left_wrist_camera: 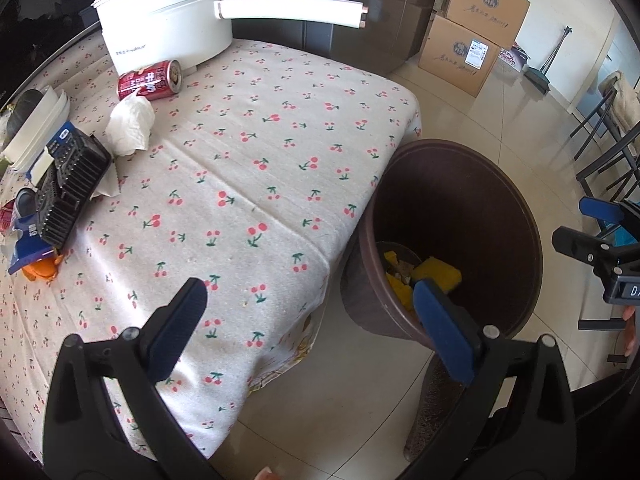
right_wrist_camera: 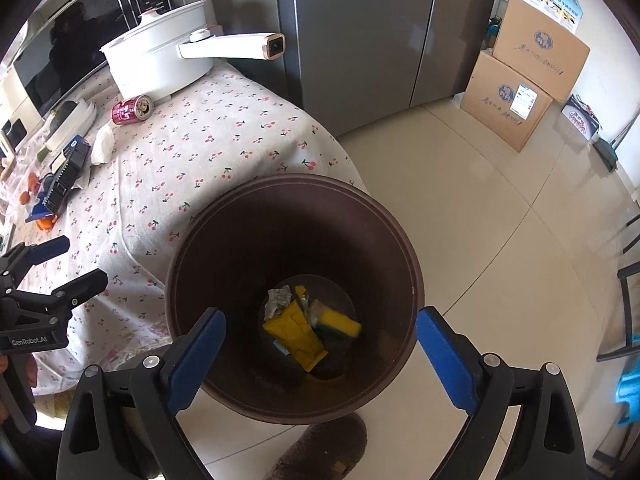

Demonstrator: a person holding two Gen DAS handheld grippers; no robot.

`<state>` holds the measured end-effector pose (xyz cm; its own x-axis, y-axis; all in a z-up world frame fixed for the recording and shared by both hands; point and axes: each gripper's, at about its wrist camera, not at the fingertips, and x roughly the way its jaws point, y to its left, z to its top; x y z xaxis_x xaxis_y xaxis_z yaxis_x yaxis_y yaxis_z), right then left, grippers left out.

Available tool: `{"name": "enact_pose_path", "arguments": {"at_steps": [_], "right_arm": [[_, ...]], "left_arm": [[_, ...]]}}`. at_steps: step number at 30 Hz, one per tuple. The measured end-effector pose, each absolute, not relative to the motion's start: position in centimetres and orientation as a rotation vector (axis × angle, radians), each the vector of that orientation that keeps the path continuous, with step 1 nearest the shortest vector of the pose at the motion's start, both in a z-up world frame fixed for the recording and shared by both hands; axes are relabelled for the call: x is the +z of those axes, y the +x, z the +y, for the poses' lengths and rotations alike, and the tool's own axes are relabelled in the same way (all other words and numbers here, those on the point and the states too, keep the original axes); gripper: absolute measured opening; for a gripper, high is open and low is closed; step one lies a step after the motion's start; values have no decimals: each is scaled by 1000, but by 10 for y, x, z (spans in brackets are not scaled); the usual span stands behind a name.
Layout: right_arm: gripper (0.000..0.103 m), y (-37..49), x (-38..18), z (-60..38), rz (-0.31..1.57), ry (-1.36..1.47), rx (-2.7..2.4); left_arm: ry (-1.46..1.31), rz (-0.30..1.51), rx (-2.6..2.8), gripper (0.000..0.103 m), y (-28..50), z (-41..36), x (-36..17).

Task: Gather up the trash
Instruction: 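Move both grippers back toward the black tray and blue wrapper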

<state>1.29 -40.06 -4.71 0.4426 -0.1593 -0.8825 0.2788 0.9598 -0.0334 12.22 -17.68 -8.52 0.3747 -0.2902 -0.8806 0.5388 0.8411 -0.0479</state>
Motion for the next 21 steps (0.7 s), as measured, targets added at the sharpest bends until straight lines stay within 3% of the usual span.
{"name": "enact_pose_path", "arguments": {"at_steps": [21], "right_arm": [[98, 67, -34, -307, 1051, 46, -136]], "left_arm": [[151, 1062, -312, 102, 147, -43, -70]]}}
